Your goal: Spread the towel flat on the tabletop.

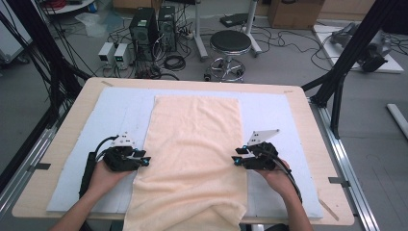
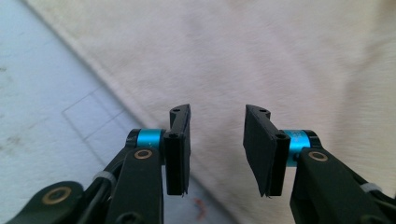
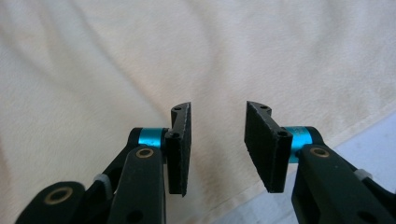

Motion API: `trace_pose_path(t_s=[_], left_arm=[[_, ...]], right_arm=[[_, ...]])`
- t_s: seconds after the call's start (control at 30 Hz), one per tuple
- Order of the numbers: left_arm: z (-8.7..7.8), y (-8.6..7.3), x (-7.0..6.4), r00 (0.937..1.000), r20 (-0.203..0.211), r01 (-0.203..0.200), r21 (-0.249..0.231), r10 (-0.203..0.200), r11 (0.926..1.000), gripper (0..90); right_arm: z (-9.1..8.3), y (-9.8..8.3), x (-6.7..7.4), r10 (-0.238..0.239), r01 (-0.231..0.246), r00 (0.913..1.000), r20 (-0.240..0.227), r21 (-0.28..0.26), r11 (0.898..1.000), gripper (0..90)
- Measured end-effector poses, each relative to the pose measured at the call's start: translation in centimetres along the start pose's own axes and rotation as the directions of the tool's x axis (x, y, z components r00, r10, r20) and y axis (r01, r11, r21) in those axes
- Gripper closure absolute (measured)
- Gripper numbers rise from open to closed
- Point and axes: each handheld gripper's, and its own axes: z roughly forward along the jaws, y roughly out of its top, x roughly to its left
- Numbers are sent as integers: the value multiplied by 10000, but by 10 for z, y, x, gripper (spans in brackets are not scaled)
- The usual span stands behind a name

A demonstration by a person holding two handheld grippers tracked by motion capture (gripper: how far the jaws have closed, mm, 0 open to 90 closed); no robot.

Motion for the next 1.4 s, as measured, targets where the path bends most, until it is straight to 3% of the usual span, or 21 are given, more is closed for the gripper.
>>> trace_pose_path(t_s=[0.03,0.1,0.2,0.27,0.33,0.37,0.47,0.6,0.7,0.77,0.87,0.97,1.03,1.1,1.17,1.2,1.33,1.4], left_arm=[[0,0,1,10000,46,-21,-2,21,10000,612],[0,0,-1,9999,31,-134,29,134,9999,605],[0,-1,-7,9988,36,-494,140,493,9987,578],[0,0,-9,9983,55,-574,125,574,9983,575],[1,0,-10,9978,10,-667,170,667,9976,567],[2,0,-10,9968,-29,-799,189,800,9966,574],[3,0,-11,9953,-207,-944,178,947,9954,661],[7,3,-13,9933,-351,-1095,92,1097,9939,798],[8,3,-14,9919,-435,-1193,53,1194,9928,832],[8,4,-12,9923,-461,-1150,42,1151,9934,843],[12,9,-7,9922,-783,-970,15,968,9953,845],[19,14,-1,9895,-1237,-776,-212,744,9968,848],[23,16,4,9907,-1277,-522,-375,470,9979,847],[24,19,8,9918,-1242,-351,-341,306,9988,835],[18,20,7,9915,-1264,-373,-542,302,9978,789],[14,21,6,9925,-1185,-380,-691,296,9969,767],[-6,19,-6,9904,-1079,-931,-570,866,9940,678],[-16,14,-15,9907,-923,-1075,-808,999,9909,656]], right_arm=[[0,1,-1,50,-51,9994,-349,-47,10000,625],[1,3,3,79,-41,9903,-1386,275,9996,625],[1,1,15,-426,590,9879,-1490,1069,9925,653],[2,-3,21,-730,943,9880,-1364,1566,9831,660],[0,-5,20,-670,849,9894,-1291,1393,9866,645],[-3,-5,16,-477,605,9914,-1219,1030,9928,645],[-10,-2,6,-275,282,9991,-319,234,9993,638],[-2,0,-2,-341,311,9968,725,430,9986,611],[14,-1,-5,-474,382,9953,840,1080,9934,626],[23,-1,-6,-510,401,9959,741,1414,9891,692],[26,1,-11,-476,375,9962,735,1320,9905,838],[30,5,-19,-312,183,9946,989,1289,9915,855],[33,8,-23,-269,97,9904,1353,1261,9920,856],[35,8,-28,-127,-20,9908,1347,1083,9941,845],[33,7,-29,2,-118,9918,1274,902,9959,774],[27,7,-27,86,-156,9946,1035,665,9977,742],[2,13,-4,-514,509,9940,964,86,9987,680],[-8,14,8,-676,674,9948,765,48,9977,656]])
